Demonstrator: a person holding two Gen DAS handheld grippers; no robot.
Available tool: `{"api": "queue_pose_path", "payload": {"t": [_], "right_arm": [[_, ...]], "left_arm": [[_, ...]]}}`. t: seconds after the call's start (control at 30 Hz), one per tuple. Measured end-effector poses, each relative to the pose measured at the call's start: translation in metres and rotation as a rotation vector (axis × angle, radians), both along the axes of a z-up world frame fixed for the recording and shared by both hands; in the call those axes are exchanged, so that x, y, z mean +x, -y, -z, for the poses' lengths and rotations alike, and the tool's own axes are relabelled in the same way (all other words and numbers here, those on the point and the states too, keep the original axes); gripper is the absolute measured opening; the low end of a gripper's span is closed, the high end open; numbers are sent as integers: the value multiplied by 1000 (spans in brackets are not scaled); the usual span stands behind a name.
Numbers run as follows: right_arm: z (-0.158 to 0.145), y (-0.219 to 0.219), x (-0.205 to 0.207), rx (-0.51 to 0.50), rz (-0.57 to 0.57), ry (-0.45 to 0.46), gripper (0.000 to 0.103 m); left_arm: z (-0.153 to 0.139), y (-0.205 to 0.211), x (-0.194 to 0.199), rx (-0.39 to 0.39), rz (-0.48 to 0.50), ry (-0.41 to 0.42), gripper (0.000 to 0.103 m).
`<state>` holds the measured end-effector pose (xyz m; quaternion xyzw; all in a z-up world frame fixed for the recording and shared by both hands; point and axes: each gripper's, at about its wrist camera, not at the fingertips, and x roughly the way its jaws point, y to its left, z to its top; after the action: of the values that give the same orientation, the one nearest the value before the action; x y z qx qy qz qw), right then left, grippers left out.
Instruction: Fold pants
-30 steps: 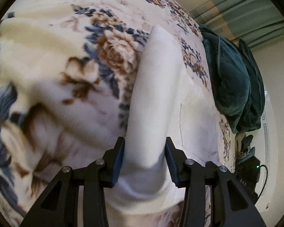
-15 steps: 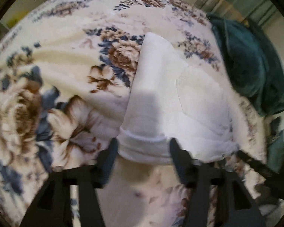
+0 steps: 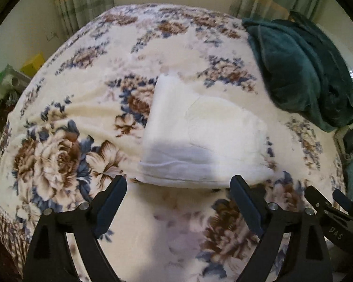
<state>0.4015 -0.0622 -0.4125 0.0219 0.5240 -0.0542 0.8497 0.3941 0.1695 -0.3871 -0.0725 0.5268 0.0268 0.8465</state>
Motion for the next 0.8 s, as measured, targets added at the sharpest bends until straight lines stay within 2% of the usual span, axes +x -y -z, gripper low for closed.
{"api": "queue_pose_path", "payload": {"t": [0.17,0.47,0.57,0.7,0.8], "right_arm": [[-63,5,-44,-6,-37,61,103],[-211,23,-154,-21,-89,206,103],[-254,24,-189,-21,-109,244,103],[-317,26,-241,-23,-130,300,103],[-356,23,-273,-24,-147,333,103]], "left_arm": [[-60,15,-42,34,4,65,90],[-177,36,-135,54,-25,179,90],[-219,42,-174,84,-45,223,90],[-262,44,-216,64,-56,263,90],[-290,44,-241,78,-53,281,90]]}}
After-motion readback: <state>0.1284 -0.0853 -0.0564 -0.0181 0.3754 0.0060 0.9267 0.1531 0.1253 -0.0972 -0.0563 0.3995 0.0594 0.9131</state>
